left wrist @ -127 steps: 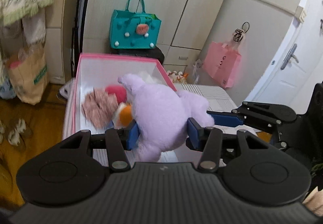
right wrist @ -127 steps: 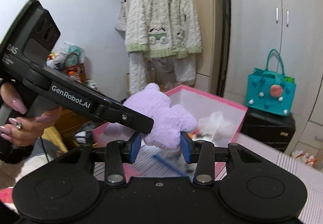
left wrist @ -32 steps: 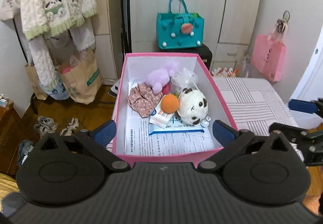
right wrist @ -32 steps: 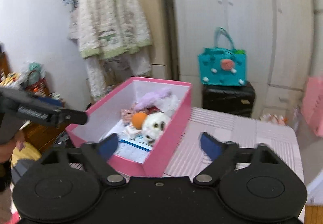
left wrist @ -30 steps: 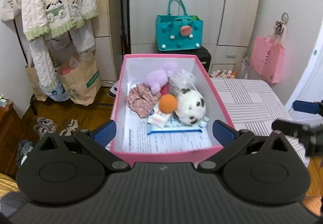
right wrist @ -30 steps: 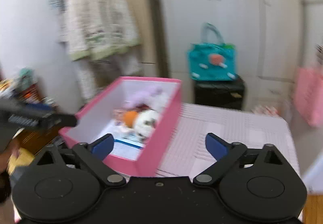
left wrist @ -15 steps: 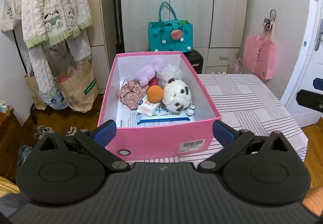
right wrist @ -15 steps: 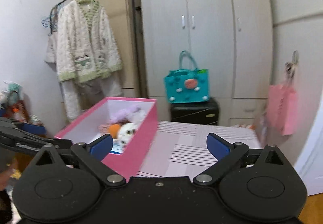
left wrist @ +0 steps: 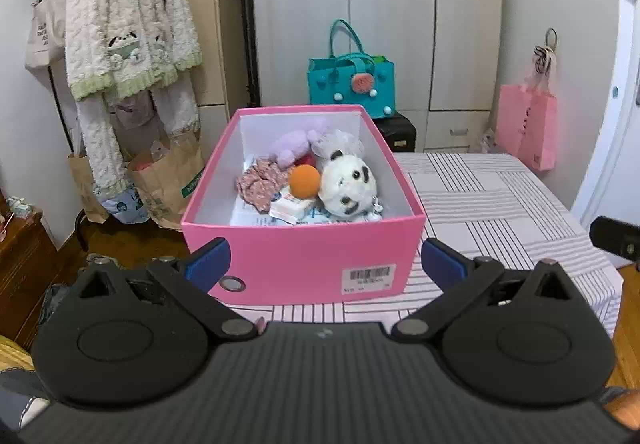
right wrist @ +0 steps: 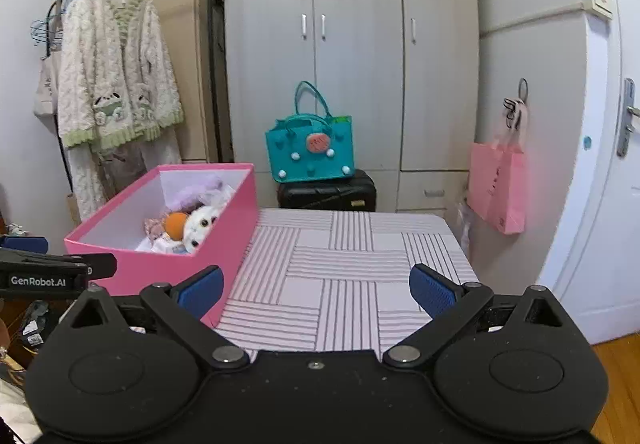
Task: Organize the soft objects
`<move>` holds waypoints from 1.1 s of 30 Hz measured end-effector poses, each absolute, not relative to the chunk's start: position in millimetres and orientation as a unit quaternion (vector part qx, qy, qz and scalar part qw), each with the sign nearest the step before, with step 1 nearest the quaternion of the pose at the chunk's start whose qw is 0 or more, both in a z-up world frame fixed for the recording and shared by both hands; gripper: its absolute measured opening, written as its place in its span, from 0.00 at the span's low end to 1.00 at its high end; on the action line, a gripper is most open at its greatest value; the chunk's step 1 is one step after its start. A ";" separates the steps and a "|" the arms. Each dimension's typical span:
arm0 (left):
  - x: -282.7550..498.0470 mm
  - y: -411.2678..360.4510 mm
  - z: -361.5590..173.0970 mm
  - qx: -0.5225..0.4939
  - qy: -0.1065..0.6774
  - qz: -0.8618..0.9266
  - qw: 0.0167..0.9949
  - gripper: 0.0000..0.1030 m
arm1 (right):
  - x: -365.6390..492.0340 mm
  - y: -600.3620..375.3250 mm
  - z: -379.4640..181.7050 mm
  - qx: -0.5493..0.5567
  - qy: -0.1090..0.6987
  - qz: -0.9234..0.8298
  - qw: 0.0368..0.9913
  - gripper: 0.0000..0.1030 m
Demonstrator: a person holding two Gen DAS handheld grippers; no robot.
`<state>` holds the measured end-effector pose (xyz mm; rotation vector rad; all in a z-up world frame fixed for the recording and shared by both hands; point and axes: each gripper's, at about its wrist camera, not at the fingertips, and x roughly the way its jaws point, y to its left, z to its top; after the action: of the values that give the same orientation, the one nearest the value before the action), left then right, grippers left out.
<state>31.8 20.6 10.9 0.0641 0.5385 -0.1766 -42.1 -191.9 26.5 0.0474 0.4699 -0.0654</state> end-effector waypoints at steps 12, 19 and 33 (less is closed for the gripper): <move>18.9 4.8 13.7 0.048 0.248 -0.094 0.963 1.00 | -38.5 -203.1 21.1 0.028 0.269 -0.056 0.961 0.98; 21.0 4.4 13.4 0.038 0.254 -0.090 0.962 1.00 | -39.9 -204.6 16.7 0.026 0.268 -0.035 0.962 0.98; 27.1 3.6 6.2 0.043 0.269 -0.072 0.960 1.00 | -25.4 -203.2 -3.0 -0.006 0.291 -0.060 0.955 0.99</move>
<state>27.1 3.6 6.2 0.0866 0.5447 -0.1467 -25.4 -203.2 -3.0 -0.0119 0.5911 -0.1210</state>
